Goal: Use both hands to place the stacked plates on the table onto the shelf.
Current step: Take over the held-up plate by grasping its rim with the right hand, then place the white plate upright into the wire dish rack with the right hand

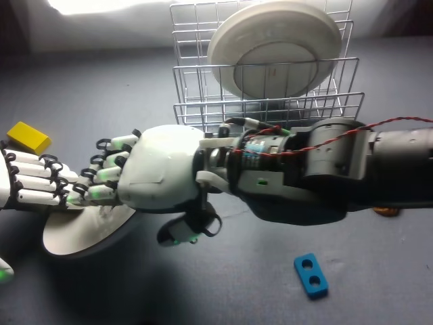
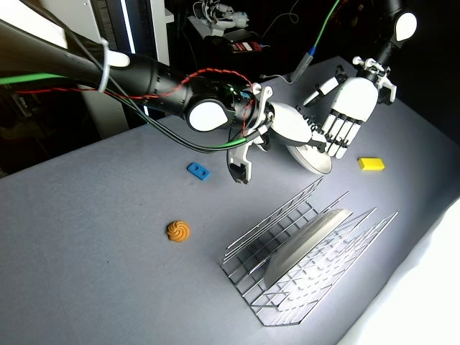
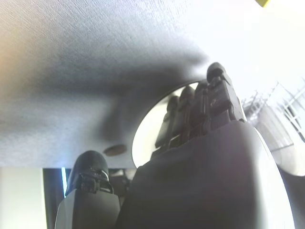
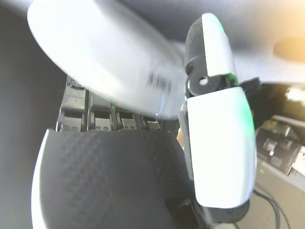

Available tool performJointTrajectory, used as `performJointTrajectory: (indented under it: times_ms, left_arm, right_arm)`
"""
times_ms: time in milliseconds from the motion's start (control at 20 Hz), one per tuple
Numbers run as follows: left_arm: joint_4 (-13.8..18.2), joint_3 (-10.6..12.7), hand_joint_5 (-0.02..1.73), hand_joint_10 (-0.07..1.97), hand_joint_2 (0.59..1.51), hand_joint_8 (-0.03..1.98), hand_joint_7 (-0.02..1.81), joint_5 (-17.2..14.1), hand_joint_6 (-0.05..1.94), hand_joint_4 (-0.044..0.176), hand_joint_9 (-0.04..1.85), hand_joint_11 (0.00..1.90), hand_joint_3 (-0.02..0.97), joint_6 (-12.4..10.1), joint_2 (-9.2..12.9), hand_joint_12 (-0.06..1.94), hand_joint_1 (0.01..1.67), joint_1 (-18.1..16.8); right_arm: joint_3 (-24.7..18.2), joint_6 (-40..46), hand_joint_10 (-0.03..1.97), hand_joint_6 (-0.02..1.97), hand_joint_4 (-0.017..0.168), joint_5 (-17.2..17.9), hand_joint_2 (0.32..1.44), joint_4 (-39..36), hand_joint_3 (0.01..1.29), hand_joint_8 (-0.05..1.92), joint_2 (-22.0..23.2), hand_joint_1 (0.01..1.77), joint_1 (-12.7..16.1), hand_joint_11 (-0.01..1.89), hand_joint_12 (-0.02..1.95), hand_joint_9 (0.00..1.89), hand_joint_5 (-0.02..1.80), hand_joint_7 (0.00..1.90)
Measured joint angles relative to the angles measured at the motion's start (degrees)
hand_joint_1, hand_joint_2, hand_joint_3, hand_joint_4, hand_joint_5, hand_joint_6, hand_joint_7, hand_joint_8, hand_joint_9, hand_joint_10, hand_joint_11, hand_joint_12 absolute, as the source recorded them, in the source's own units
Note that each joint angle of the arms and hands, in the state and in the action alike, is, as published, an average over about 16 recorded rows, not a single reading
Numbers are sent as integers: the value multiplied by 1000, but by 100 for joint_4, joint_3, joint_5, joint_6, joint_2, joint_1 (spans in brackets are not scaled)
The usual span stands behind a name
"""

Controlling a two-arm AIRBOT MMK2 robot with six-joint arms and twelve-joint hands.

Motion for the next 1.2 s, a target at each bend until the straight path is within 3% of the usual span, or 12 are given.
performJointTrajectory:
  times_ms: [350,650,900,1200]
  left_arm:
    - [0,7,8,-39,1134,-11,4,0,-9,-4,-23,20,18,0,-11,10,12,-6]
    - [0,14,9,-39,1135,-11,4,-2,-10,-4,-23,19,18,-1,-20,10,12,-10]
    - [2,19,3,-40,1135,-10,4,0,-12,-5,-23,19,18,-1,-27,10,14,-12]
    - [35,26,2,-40,1135,-10,3,0,-12,-6,-23,19,18,-5,-29,10,17,-69]
  right_arm:
    - [283,-84,26,12,4,144,1074,0,11,19,-254,1041,-43,22,833,271,208,243]
    - [353,-108,56,36,3,292,1085,0,11,25,-275,1062,-42,148,1063,501,422,481]
    - [372,-120,80,307,-1,475,1081,-2,11,145,-270,1091,-49,365,1200,770,584,699]
    - [373,-119,542,681,-6,666,1063,-2,11,396,-268,1143,-67,633,1256,965,709,867]
